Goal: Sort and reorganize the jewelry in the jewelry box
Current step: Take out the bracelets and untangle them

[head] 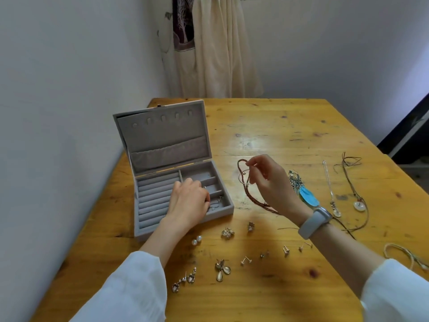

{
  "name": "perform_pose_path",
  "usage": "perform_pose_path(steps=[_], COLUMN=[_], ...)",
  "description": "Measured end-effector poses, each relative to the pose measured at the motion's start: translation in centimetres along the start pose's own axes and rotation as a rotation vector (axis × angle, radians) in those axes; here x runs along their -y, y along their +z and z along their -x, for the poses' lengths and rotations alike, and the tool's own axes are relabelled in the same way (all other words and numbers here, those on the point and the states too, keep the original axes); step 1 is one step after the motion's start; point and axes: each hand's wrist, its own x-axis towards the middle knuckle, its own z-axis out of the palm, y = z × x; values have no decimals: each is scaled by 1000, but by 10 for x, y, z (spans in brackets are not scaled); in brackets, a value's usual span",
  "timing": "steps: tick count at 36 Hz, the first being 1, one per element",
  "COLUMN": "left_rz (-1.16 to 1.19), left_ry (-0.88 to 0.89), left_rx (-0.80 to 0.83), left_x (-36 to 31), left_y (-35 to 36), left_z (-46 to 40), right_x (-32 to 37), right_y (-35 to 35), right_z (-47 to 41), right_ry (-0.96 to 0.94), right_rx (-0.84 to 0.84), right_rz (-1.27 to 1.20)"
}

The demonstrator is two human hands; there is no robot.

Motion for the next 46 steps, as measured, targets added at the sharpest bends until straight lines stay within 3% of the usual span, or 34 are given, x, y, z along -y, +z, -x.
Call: perform_pose_path(steps=[4, 7, 12, 20, 25, 33, 40, 43, 46], left_rz=[47, 214, 869, 1575, 2043, 2184, 2241, 2229, 2200], left_ry=[43, -6, -199, -289, -397, -462, -493, -513, -522], left_rx=[24, 0, -45, -54, 59, 330, 400, 411, 415], left_x=[5, 10, 9, -27, -65, -130, -160, -164, -164], left_y=[2, 1, -23, -58, -62, -33, -17, -16, -15], left_z=[-1, -2, 3, 32, 55, 87, 92, 94, 94], right_x=[-1, 1, 5, 14, 21, 17, 9, -3, -12], right_y=[-7, -13, -27, -57, -84, -113, -108, -102, -98], right_z=[7, 12, 25, 65, 103, 168, 185, 190, 192], right_ry=[24, 40, 51, 51, 71, 243, 486, 480, 281], right_rx=[11, 43, 86, 162, 208, 252, 148, 109, 56], right_rz=[-37, -85, -143, -18, 48, 62, -225, -75, 223])
